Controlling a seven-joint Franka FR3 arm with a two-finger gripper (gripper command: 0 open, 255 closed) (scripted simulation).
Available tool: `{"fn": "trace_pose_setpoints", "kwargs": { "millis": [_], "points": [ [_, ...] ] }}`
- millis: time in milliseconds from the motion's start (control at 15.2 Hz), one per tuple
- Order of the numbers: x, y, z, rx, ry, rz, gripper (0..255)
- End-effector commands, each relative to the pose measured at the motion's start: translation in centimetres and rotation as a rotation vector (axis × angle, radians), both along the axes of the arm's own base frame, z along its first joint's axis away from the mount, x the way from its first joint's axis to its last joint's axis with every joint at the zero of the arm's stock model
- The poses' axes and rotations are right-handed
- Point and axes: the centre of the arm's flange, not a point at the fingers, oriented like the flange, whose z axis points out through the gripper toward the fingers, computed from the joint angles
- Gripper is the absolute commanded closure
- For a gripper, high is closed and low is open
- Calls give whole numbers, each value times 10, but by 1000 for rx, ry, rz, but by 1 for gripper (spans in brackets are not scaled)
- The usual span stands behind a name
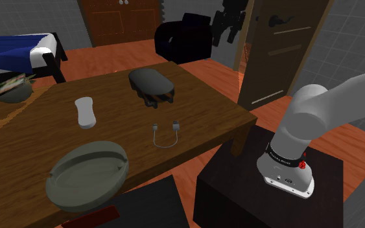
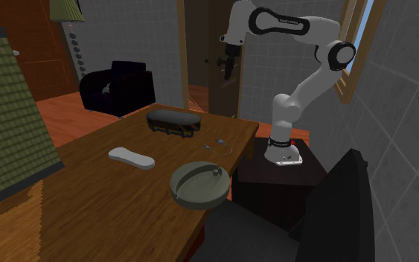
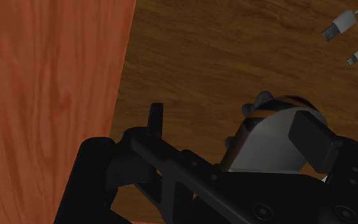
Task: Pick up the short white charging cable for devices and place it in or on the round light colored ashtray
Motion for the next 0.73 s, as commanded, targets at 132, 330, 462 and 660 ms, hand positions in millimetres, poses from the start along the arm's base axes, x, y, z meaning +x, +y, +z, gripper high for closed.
{"fn": "trace_pose_setpoints", "kwargs": {
  "millis": [132, 330, 462, 660],
  "points": [
    [3, 21, -16, -2, 13, -16, 0],
    [7, 54, -40, -5, 33, -39, 0],
    [10, 75, -56, -6, 46, -55, 0],
    [15, 107, -80, -9, 66, -78, 0]
  ]
}}
